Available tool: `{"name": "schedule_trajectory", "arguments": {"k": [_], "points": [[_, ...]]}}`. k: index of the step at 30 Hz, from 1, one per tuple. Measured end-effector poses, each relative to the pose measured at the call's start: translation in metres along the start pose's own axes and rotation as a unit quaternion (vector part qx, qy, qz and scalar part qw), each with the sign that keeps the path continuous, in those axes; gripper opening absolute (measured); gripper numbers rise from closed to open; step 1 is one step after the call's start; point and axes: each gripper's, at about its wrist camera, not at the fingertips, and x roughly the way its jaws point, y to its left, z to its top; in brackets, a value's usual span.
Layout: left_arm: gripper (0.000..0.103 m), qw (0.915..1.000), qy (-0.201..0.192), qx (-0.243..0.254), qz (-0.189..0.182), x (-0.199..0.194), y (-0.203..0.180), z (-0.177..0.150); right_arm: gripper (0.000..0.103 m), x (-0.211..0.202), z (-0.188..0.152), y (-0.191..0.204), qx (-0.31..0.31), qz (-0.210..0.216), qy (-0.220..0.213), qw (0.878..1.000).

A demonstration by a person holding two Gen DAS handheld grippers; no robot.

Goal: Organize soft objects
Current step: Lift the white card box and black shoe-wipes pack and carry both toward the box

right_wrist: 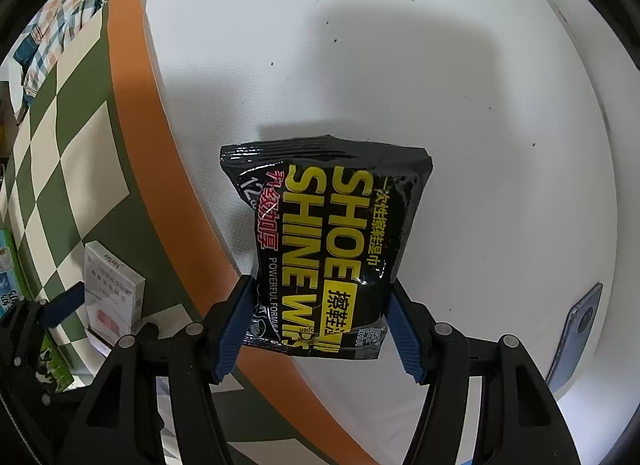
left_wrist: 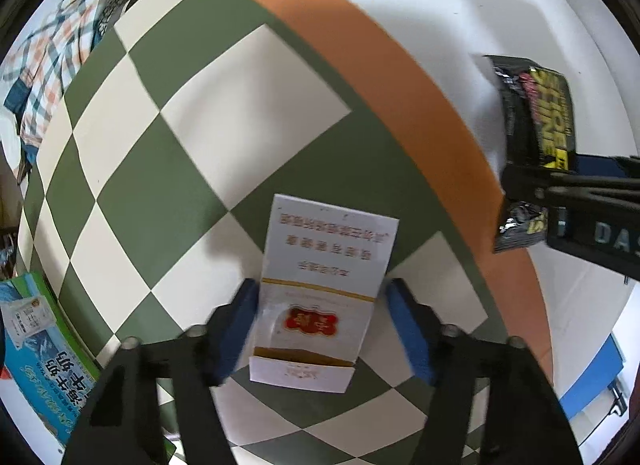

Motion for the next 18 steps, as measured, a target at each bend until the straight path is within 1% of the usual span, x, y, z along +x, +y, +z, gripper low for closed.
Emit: {"name": "schedule_trajectory", "arguments": {"k": [7,10,11,12,13,15,17,18], "points": [[0.056,1.0,-0.005,-0.003,0.001,-0.008,-0.009,0.002,0.066,-0.008,0.007,0.009,-0.01,-0.01,0.001,1.0],[0.055,1.0,-0.006,-0.008,0.0,-0.005,-0.015,0.004,0.065,-0.011,0.006,0.015,-0.014,-0.013,-0.003,1.0],[0.055,0.9999,-0.006,-0.01,0.0,-0.006,-0.017,0.005,0.063,-0.012,0.006,0.016,-0.015,-0.014,-0.005,1.0],[0.055,0.9999,-0.006,-0.011,-0.001,-0.01,-0.005,0.005,0.061,-0.013,0.004,0.019,-0.015,-0.014,-0.007,1.0],[0.055,0.9999,-0.006,-0.012,-0.001,-0.011,-0.001,0.006,0.06,-0.014,0.004,0.02,-0.015,-0.013,-0.007,1.0],[0.055,0.9999,-0.006,-0.014,-0.001,-0.005,-0.003,0.002,0.057,-0.017,0.003,0.022,-0.015,-0.011,-0.006,1.0],[0.054,0.9998,-0.005,-0.017,-0.005,0.012,-0.003,-0.006,0.056,-0.021,0.001,0.023,-0.014,-0.003,-0.005,1.0],[0.054,0.9998,-0.006,-0.018,-0.009,0.012,-0.002,-0.008,0.055,-0.023,0.0,0.023,-0.014,0.001,-0.006,1.0]]}}
